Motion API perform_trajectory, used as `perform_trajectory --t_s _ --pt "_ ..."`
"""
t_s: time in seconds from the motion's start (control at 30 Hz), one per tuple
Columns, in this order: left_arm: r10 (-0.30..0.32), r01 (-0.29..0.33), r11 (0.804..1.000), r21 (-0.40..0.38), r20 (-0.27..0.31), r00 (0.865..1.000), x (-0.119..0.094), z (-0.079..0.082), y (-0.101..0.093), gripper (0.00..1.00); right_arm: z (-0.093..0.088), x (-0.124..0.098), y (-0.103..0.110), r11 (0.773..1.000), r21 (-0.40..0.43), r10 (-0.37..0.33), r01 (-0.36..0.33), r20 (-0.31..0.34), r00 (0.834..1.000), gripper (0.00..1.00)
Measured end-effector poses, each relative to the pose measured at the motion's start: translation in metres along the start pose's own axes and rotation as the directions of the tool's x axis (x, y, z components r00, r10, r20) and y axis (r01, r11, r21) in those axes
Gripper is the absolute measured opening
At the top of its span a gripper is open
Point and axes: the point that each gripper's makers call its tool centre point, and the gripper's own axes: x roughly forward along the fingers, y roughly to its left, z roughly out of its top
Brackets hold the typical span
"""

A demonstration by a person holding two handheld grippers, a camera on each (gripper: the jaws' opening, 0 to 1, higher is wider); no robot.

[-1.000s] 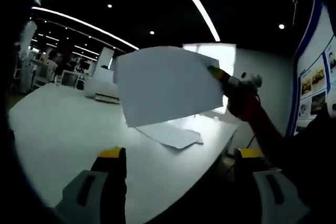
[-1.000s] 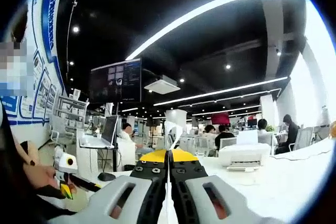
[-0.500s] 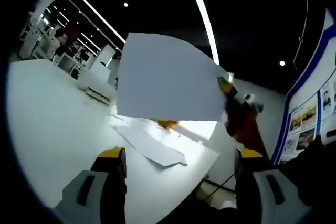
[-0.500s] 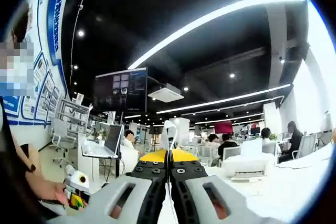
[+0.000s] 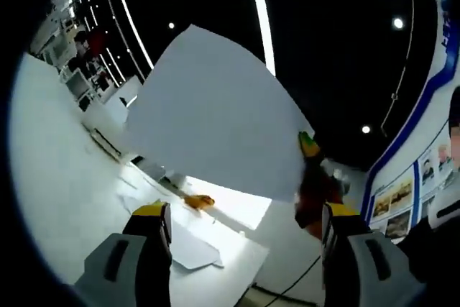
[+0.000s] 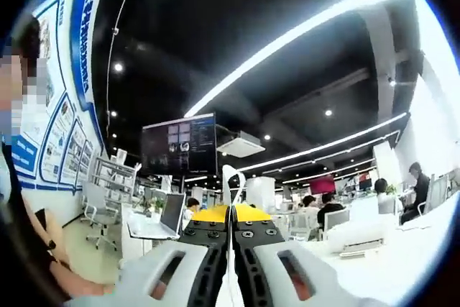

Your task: Organize the stack of printing papers by aligning and flattening the scattered papers on the table

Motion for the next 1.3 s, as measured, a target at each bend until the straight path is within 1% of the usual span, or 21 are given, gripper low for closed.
perform_trajectory --t_s 0.1,0.23,0.33,0.37,0.43,0.5,0.53,0.63,0.73,0.77,0.8,0.83,0.97,1.03,1.1,1.17,1.23,1.3 --pt "-0.011 0.011 1.000 -0.007 0.015 1.000 0.006 0.000 0.001 0.90 0.006 0.001 0.001 0.999 0.053 0.009 -0.011 0.032 0.999 0.00" --pt "-0.022 0.023 0.999 -0.025 0.037 0.999 0.012 0.002 0.000 0.90 0.011 0.002 0.007 0.995 0.092 0.025 -0.030 0.057 0.998 0.00" --pt "-0.038 0.042 0.998 -0.053 0.077 0.996 0.013 0.008 -0.003 0.90 0.018 0.002 0.019 0.987 0.145 0.060 -0.074 0.095 0.994 0.00" --pt "-0.041 0.048 0.996 -0.069 0.105 0.994 0.012 0.012 -0.003 0.90 0.020 0.000 0.022 0.983 0.163 0.069 -0.086 0.105 0.992 0.00" --pt "-0.045 0.057 0.995 -0.085 0.142 0.989 0.010 0.018 -0.002 0.90 0.022 -0.002 0.025 0.970 0.219 0.082 -0.109 0.127 0.989 0.00" --pt "-0.052 0.069 0.993 -0.094 0.178 0.983 0.008 0.023 -0.002 0.90 0.025 -0.006 0.025 0.948 0.292 0.088 -0.130 0.152 0.984 0.00" --pt "-0.056 0.076 0.992 -0.097 0.195 0.979 0.007 0.026 -0.003 0.90 0.026 -0.008 0.024 0.942 0.307 0.088 -0.136 0.164 0.983 0.00" --pt "-0.079 0.102 0.990 -0.096 0.221 0.972 0.008 0.030 -0.009 0.90 0.026 -0.014 0.024 0.938 0.316 0.090 -0.143 0.177 0.980 0.00" --pt "-0.129 0.150 0.986 -0.068 0.244 0.961 0.010 0.034 -0.023 0.90 0.027 -0.017 0.024 0.931 0.333 0.087 -0.151 0.198 0.976 0.00" --pt "-0.140 0.160 0.985 -0.063 0.250 0.958 0.010 0.035 -0.026 0.89 0.028 -0.018 0.023 0.931 0.334 0.086 -0.150 0.199 0.976 0.00" --pt "-0.162 0.182 0.982 -0.053 0.263 0.951 0.011 0.038 -0.032 0.88 0.028 -0.019 0.023 0.932 0.332 0.081 -0.148 0.209 0.975 0.00" --pt "-0.166 0.186 0.981 -0.051 0.265 0.950 0.011 0.039 -0.033 0.87 0.028 -0.020 0.023 0.932 0.332 0.080 -0.148 0.211 0.974 0.00" --pt "-0.188 0.207 0.978 -0.032 0.302 0.935 0.013 0.049 -0.038 0.84 0.022 -0.021 0.020 0.916 0.371 0.066 -0.149 0.228 0.971 0.00" --pt "-0.189 0.209 0.977 -0.030 0.309 0.932 0.014 0.052 -0.039 0.82 0.017 -0.022 0.020 0.909 0.390 0.061 -0.150 0.233 0.971 0.00" --pt "-0.185 0.200 0.980 -0.012 0.320 0.929 0.014 0.056 -0.038 0.81 0.011 -0.022 0.019 0.894 0.420 0.054 -0.155 0.242 0.969 0.00" --pt "-0.197 0.203 0.979 0.018 0.341 0.919 0.012 0.061 -0.041 0.79 0.003 -0.021 0.017 0.882 0.446 0.044 -0.153 0.245 0.969 0.00" --pt "-0.200 0.202 0.979 0.034 0.356 0.913 0.011 0.065 -0.042 0.76 -0.006 -0.022 0.013 0.881 0.455 0.023 -0.131 0.234 0.972 0.00" --pt "-0.200 0.196 0.979 0.048 0.373 0.906 0.010 0.069 -0.042 0.73 -0.013 -0.022 0.010 0.879 0.463 0.000 -0.114 0.240 0.971 0.00"
